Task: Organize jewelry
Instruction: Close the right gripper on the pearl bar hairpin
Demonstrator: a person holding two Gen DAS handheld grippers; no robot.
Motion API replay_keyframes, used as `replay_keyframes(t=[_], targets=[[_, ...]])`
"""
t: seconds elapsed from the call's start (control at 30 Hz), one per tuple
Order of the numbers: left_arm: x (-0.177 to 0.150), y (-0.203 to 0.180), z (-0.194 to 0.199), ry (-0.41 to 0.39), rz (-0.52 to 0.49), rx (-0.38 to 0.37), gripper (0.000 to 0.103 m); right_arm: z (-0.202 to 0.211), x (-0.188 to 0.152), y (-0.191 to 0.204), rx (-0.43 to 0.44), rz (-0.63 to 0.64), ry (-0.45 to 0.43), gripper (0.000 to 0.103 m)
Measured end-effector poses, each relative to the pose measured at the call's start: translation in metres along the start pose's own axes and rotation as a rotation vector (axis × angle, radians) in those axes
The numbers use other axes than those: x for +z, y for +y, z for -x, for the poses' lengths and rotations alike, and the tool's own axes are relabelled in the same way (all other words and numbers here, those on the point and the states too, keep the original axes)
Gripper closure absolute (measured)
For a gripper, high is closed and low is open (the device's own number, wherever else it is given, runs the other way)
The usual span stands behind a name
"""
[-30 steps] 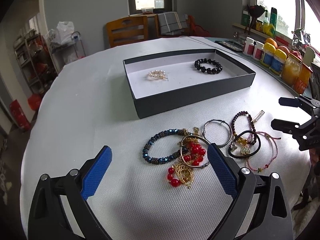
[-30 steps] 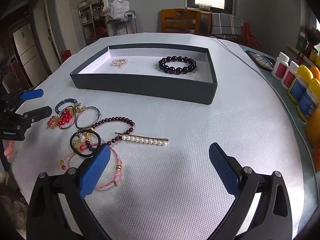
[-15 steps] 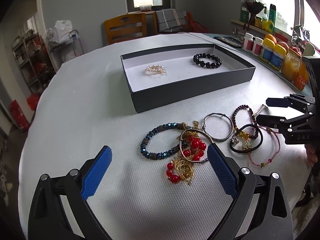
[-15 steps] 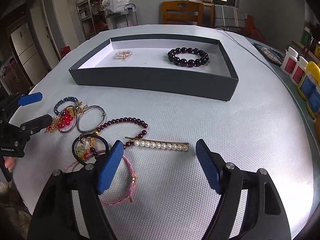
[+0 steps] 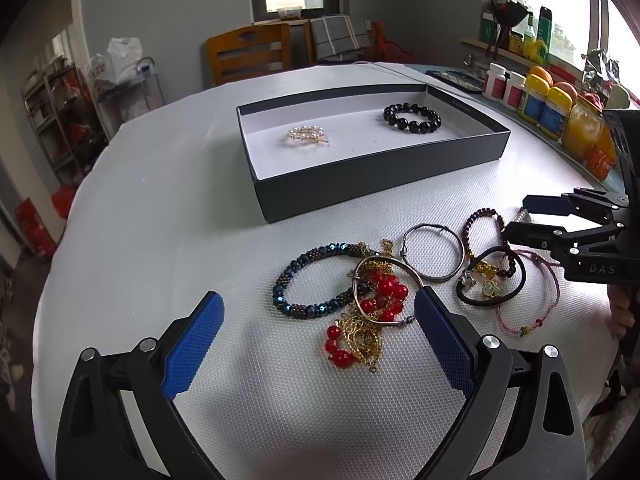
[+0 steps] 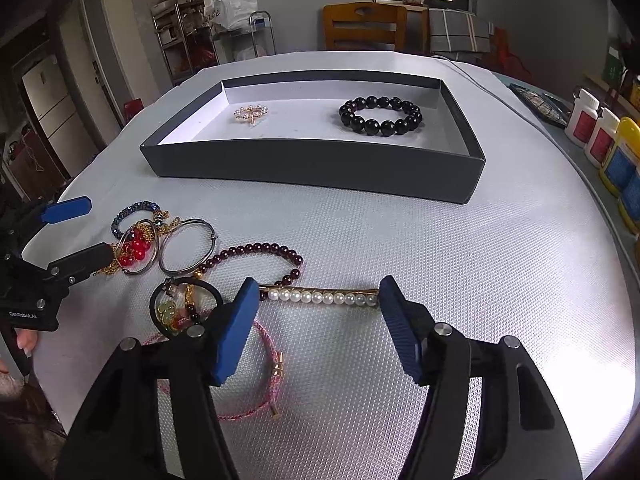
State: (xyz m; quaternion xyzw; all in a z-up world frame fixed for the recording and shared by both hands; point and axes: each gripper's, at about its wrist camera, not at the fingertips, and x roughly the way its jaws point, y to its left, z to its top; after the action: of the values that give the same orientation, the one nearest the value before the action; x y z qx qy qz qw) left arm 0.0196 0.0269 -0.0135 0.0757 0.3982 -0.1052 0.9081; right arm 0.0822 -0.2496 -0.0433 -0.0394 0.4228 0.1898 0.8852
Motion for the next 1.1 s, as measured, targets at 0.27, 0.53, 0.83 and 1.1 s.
replay_keyframes(t=[0.27,0.53,0.83,1.1], targets=[[0.001,-0.003,0.0,-0.002,-0.008,0.0,0.005,0.004,0.0,-0.005,0.009,-0.023,-0.007,0.041],[0.0,-0.004,0.001,-0.001,-0.011,-0.006,0.005,0.014,0.002,-0.009,-0.002,-0.024,-0.032,0.041],[0.001,0.002,-0.001,0.005,0.016,-0.069,0.007,0.024,-0.002,-0.015,-0.015,-0.015,-0.041,0.041],[0.004,-0.004,0.002,-0.012,0.0,-0.119,0.019,0.026,-0.003,-0.018,-0.011,-0.017,-0.045,0.041]])
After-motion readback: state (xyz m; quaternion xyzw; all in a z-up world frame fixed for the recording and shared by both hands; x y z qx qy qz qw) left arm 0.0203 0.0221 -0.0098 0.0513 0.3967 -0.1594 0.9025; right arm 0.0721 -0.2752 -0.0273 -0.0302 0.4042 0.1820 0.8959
